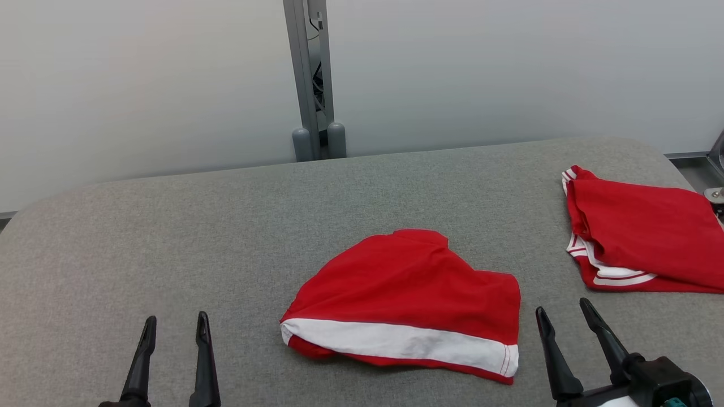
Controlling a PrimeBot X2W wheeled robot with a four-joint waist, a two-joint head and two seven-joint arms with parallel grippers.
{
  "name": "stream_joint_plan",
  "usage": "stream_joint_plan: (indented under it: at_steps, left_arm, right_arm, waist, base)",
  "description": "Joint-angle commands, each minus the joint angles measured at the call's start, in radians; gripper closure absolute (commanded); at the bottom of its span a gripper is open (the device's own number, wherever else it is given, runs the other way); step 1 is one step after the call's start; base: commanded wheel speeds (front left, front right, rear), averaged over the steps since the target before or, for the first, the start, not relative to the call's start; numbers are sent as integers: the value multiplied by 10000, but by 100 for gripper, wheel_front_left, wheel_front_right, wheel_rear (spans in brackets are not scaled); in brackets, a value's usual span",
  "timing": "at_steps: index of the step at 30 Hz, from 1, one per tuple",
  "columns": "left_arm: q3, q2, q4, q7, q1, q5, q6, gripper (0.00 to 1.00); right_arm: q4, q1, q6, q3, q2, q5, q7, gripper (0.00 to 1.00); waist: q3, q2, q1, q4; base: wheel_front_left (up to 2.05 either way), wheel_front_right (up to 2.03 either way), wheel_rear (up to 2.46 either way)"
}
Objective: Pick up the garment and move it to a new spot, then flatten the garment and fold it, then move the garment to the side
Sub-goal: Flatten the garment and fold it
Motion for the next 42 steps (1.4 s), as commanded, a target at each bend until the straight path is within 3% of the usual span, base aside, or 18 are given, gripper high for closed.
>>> stream_joint_plan:
  at_steps: [1,29,42]
  left_arm:
    - [-12,23,58,-39,127,-37,61,0]
    - [-270,25,1007,-40,24,-563,-174,0]
    - [-1276,36,4883,63,-1762,-2874,-1413,0]
  right_arm:
    - [-49,120,-4,13,-55,10,-2,0]
    - [-220,128,-4,353,-53,66,-2,0]
    - [61,-56,-4,533,-54,-6,-2,0]
  waist:
    - [12,-1,0,10]
    - [160,-1,0,157]
    - [324,-1,0,133]
  base:
    - [0,0,0]
    - [0,0,0]
    - [0,0,0]
